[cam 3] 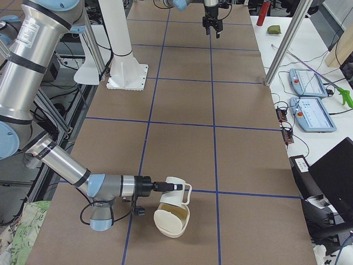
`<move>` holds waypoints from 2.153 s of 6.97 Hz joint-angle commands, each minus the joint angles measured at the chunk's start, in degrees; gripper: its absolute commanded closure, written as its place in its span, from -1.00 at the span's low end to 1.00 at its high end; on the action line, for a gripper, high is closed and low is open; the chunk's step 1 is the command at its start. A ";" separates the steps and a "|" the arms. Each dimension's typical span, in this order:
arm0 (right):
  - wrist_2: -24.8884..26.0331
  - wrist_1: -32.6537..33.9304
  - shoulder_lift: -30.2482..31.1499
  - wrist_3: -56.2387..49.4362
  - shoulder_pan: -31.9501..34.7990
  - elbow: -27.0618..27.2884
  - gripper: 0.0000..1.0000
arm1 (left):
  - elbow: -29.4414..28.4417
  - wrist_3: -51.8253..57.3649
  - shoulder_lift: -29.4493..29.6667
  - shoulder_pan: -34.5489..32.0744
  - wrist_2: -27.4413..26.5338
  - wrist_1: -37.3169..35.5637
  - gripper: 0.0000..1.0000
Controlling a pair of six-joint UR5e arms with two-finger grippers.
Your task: Left arm hands cup to right arm to dump lemon
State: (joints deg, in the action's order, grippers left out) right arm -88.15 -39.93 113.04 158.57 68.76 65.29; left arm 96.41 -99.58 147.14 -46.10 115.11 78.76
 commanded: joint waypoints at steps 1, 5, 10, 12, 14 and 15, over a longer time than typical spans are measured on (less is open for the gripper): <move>-0.09 -0.59 -0.45 9.44 1.19 -0.95 1.00 | 0.09 3.32 0.25 -0.48 -2.77 -0.18 -1.00; 0.52 -1.82 -2.38 19.13 6.12 -1.21 1.00 | 0.97 3.95 0.60 -1.71 -2.87 -0.27 -1.00; -0.35 -0.61 -4.32 21.27 6.48 2.36 1.00 | 0.62 4.04 1.04 -1.71 -2.87 -0.27 -1.00; -1.75 9.45 -4.67 14.87 6.39 9.72 1.00 | 0.09 4.13 0.95 -1.54 -2.79 -0.19 -1.00; -2.11 22.04 -9.12 3.57 4.02 14.25 1.00 | -0.17 4.22 0.60 -1.36 -2.43 -0.10 -1.00; -1.94 24.78 -12.11 -3.98 1.93 14.43 1.00 | -0.52 4.22 0.43 -1.45 -2.35 -0.01 -1.00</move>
State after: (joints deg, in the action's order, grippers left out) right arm -90.13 -19.92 104.35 163.12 72.77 78.81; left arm 96.21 -95.37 147.78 -47.52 112.63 78.66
